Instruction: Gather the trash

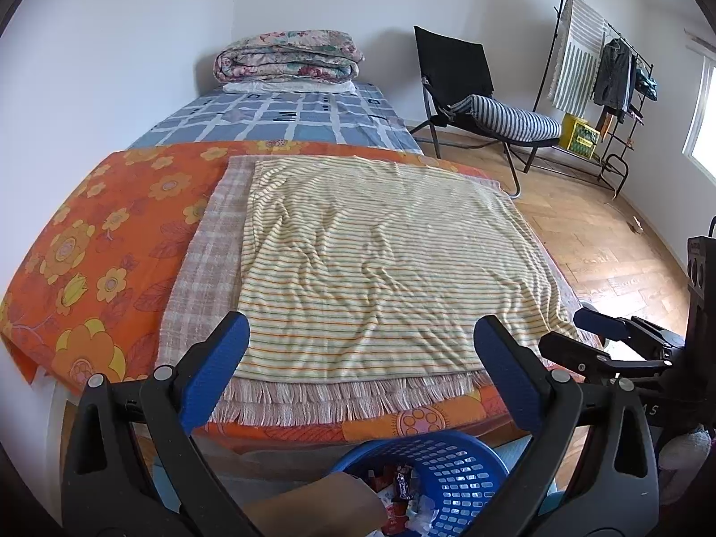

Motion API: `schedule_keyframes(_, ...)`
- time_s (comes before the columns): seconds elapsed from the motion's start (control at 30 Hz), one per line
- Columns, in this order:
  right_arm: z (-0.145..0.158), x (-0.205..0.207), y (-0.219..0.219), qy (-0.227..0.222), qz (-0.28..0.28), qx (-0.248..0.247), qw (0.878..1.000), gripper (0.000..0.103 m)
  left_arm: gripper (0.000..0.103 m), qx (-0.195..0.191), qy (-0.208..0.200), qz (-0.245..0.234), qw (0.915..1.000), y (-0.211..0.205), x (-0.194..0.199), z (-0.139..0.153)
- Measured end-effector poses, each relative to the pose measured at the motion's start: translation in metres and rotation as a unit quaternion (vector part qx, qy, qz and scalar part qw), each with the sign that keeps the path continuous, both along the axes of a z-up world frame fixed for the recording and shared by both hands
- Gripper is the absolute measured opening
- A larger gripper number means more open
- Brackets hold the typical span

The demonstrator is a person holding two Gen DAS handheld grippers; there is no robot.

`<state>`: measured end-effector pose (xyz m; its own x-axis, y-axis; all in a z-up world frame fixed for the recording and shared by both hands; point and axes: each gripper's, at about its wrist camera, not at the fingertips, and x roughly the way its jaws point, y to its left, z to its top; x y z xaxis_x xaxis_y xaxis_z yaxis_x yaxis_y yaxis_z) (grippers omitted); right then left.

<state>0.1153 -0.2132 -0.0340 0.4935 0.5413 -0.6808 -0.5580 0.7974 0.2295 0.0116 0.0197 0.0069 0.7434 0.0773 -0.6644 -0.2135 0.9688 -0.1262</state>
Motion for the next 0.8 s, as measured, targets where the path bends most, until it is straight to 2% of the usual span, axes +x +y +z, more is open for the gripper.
schedule_keyframes(0.8,-0.0035,-0.0005,-0.0004,0.01,-0.007,0.001,1.0,0.08,0.102,0.006,0.012,-0.004,0.9999,-0.0063,0.0019,-0.0047)
